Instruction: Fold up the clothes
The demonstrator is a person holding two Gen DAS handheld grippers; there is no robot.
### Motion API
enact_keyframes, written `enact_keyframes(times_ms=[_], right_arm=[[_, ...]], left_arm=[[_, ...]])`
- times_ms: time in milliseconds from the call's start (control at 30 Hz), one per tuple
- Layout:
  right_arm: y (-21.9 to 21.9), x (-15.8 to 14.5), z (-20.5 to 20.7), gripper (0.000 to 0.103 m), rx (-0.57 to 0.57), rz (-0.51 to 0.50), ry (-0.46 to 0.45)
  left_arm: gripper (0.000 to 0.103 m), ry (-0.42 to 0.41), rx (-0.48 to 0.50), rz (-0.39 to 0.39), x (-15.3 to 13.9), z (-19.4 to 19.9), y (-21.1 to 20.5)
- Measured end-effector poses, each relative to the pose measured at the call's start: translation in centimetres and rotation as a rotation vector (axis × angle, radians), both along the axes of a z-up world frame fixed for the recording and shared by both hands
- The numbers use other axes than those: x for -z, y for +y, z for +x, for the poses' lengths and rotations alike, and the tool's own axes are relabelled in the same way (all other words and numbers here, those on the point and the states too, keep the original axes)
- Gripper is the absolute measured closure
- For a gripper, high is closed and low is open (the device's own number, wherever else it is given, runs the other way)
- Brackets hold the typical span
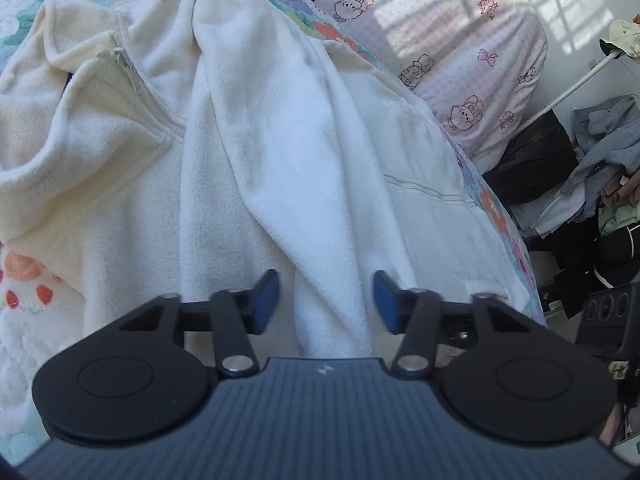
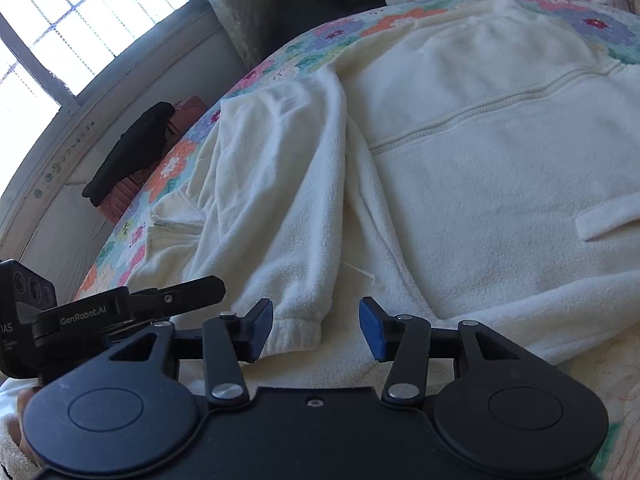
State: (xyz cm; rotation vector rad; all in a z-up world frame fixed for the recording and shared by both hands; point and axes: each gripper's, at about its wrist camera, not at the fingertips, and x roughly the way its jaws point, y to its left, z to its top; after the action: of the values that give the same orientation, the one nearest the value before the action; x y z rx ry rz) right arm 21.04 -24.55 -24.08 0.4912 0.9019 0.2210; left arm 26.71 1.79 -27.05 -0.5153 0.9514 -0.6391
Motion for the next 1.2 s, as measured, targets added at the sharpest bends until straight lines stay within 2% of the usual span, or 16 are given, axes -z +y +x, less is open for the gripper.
enact_keyframes(times_ms=[33, 67, 133, 200, 233, 333, 367, 433, 467, 667, 733, 767, 800, 967, 1133, 1200], right_arm=[[0.4, 0.6, 0.4, 0.052, -0.030, 0.000, 0.002], [0.7, 1.2, 0.8, 0.085, -0.060, -0.001, 0.004], [1.8, 0.2, 0.4, 0.085, -0.099, -0.070, -0.054], [2.2, -1.9, -1.1, 0.086, -0.130, -0.097, -0.196], [2.1, -2.5, -1.5, 0.086, -0.124, -0.136, -0.214], [1.4, -3.0, -1.8, 0.086, -0.088, -0.289, -0.188], [1.0, -2.6, -1.7, 0.086, -0.086, -0.325, -0.164], [0.1, -1.4, -1.6, 0.086, -0.096, -0.294, -0.119], [-0.2, -0.9, -1.5, 0.086, -0.101, -0.268, -0.106], [-2.8, 0.8, -1.5, 0.085, -0.019, -0.102, -0.072], [-3.3, 1.1, -1.7, 0.086, -0.018, -0.070, -0.072], [-3.4, 1.2, -2.0, 0.087, -0.022, -0.071, -0.073], [-3.4, 1.4, -2.2, 0.088, -0.025, -0.073, -0.073], [-2.9, 1.4, -2.8, 0.087, -0.049, -0.100, -0.088], [-5.9, 0.7, -4.4, 0.075, 0.014, 0.014, -0.093], [-8.4, 0.3, -5.6, 0.053, 0.125, 0.020, -0.100]], left_arm=[[0.095, -0.002, 0.001, -0.024, 0.0, -0.1, 0.1], [0.095, -0.001, -0.001, -0.055, 0.1, -0.2, 0.2], [0.095, 0.067, -0.046, -0.225, 0.5, -0.2, 1.7], [0.092, 0.140, -0.093, -0.392, 1.0, -0.2, 3.2], [0.089, 0.228, -0.122, -0.427, 1.8, 0.1, 3.8], [0.086, 0.214, -0.185, -0.222, 2.4, -0.3, 4.0], [0.086, 0.182, -0.151, -0.130, 2.0, -0.3, 3.2], [0.086, 0.119, -0.085, 0.049, 1.2, -0.4, 1.6], [0.085, 0.087, -0.072, 0.086, 0.6, -0.6, 1.0], [0.060, -0.133, -0.055, 0.168, -2.8, -2.3, -0.4], [0.042, -0.183, -0.072, 0.226, -3.5, -2.5, -0.5], [0.028, -0.208, -0.080, 0.255, -3.8, -2.6, -0.6], [0.022, -0.231, -0.087, 0.285, -4.1, -2.7, -0.7], [0.024, -0.185, -0.066, 0.428, -2.7, -2.3, -1.2], [0.023, -0.368, -0.044, 0.521, -6.5, -4.6, -3.3], [0.022, -0.460, -0.046, 0.534, -8.5, -5.5, -4.7]])
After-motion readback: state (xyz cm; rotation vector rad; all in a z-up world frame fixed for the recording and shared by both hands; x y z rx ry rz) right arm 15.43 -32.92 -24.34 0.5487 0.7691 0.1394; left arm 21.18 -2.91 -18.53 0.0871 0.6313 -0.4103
